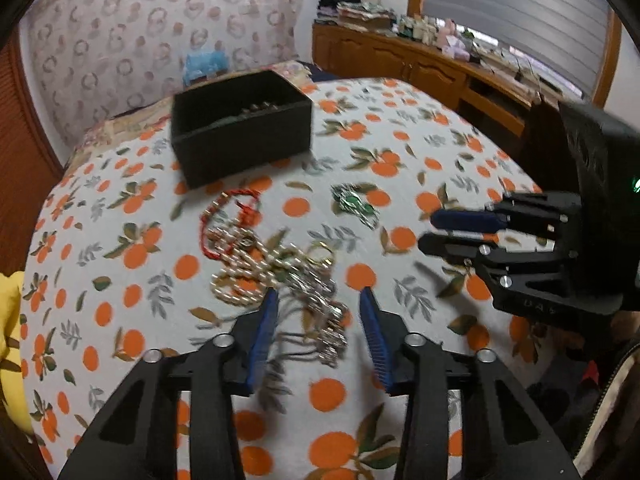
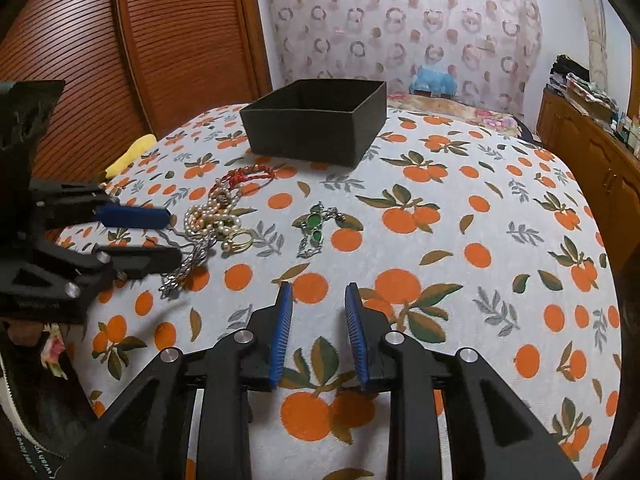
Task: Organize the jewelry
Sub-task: 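Grasp the green pendant necklace with the right gripper while the left grasps the silver chain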
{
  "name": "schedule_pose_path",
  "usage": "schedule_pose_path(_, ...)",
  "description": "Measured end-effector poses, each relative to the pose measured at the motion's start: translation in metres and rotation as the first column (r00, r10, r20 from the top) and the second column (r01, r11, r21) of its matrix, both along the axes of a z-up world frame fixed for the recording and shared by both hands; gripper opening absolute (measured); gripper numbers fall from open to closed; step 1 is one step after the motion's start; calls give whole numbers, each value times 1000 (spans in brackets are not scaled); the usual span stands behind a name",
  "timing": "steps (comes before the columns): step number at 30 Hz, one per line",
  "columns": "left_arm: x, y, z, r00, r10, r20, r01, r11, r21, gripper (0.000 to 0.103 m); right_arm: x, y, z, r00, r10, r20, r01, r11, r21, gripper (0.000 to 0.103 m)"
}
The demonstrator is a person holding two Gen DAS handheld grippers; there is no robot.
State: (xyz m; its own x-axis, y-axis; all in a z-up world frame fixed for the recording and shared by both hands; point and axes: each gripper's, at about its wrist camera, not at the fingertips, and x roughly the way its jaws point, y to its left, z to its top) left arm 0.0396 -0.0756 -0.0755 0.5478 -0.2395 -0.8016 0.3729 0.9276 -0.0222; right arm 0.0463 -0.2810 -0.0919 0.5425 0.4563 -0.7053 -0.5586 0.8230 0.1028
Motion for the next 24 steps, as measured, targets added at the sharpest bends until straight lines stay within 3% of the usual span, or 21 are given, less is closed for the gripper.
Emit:
schedule_pose_path(2, 0, -6, -3, 1000, -2, -6, 3, 1000, 22, 19, -1, -1, 0, 1000, 1, 4, -2, 1000, 5, 29)
schedule_pose_path(16, 7, -9, -15, 999, 6, -41, -4, 999, 45, 23, -5, -1, 1, 999, -7, 39, 6, 1000, 4, 29)
schedule_pose_path(20, 5, -10, -16, 1000, 2, -22, -1, 998, 70, 19, -4, -1, 0, 999, -6, 35, 6, 1000, 0, 29)
schedule_pose_path(24, -4, -1, -4, 1000, 14, 25, -15, 1000, 28, 18, -4, 1, 0, 1000, -5, 27, 5, 1000, -6, 29)
